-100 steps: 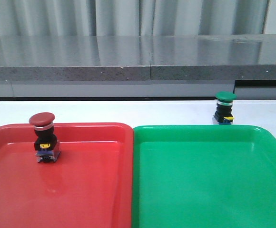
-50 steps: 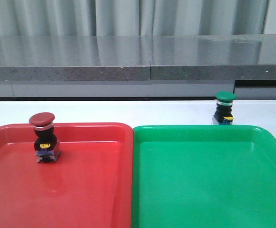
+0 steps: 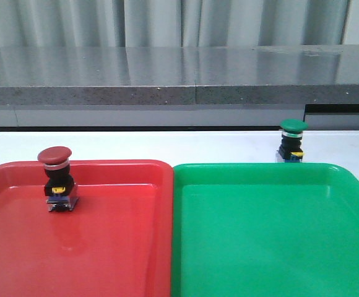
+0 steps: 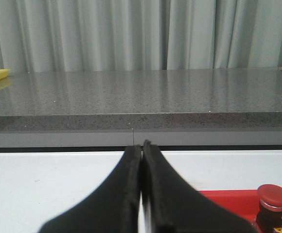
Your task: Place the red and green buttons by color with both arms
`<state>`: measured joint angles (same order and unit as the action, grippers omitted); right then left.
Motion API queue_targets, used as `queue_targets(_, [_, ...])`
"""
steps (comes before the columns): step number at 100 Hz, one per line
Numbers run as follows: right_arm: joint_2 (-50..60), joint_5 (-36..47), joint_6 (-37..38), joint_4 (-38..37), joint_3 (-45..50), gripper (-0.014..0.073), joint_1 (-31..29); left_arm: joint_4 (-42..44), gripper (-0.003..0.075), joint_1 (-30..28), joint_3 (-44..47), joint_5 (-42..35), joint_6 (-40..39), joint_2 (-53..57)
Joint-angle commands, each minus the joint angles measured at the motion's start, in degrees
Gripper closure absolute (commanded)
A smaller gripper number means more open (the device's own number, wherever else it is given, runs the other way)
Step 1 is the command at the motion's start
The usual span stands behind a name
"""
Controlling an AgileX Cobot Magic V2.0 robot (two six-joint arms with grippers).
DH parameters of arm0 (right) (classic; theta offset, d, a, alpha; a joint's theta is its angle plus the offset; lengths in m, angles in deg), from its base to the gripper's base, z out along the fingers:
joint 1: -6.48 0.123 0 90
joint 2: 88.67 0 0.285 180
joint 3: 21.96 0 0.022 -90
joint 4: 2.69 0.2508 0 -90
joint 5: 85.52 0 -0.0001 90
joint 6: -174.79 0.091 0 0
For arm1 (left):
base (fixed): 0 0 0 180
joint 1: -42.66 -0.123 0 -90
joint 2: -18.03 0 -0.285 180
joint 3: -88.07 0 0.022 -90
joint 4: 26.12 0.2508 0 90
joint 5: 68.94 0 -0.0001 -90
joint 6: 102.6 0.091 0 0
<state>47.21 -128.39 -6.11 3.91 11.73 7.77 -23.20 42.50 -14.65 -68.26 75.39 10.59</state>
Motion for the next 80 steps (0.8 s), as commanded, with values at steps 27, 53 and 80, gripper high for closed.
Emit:
queue_targets(27, [-1.3,2.9,-0.3,0.4,-2.1,0.0412,-0.3,-0.3,0.074,-0.1,2.4,-4.7,-0.6,1.6])
queue_targets(53, [-1.3,2.4,-0.3,0.5,-2.1,-0.006,-0.3,-0.3,0.0739,-0.1,2.4,-4.7,-0.6,1.6])
queue_targets(80, [-3.7,6.9,-0.3,3.1,-2.2,-0.0061,-0.3,-0.3,0.0739,-0.1,2.4,-4.7,-0.6,1.6])
